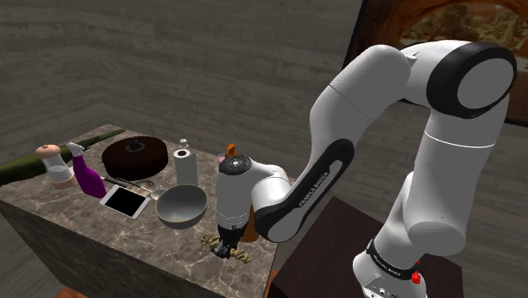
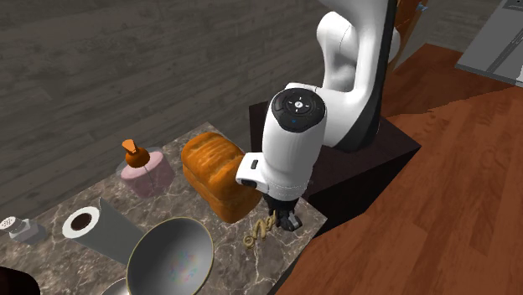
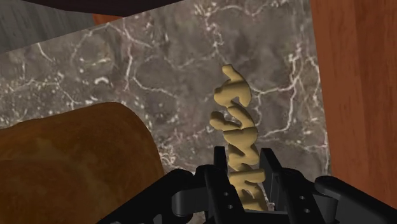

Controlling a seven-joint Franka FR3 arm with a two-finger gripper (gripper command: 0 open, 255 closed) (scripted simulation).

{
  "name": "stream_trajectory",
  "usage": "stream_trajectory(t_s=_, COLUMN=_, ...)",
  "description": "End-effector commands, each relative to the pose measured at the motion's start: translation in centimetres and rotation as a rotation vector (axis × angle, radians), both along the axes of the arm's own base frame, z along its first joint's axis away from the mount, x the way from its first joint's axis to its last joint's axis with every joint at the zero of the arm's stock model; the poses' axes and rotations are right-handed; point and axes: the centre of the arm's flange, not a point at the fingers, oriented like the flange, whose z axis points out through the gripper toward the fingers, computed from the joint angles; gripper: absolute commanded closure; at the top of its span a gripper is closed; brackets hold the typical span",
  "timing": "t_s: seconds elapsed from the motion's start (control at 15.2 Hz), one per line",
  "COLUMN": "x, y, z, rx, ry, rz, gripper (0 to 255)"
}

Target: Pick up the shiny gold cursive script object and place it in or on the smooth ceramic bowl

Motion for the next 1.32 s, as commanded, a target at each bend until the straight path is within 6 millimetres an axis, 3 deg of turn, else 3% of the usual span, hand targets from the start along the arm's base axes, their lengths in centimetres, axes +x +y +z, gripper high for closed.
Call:
stream_trajectory(t_s=0.0, x=0.0, y=0.0, z=1.0, rx=0.0, ry=0.001, rz=0.0, gripper=255)
stream_trajectory(t_s=1.25, x=0.0, y=0.0, z=10.7, rx=0.0, ry=0.001, rz=0.0, gripper=255)
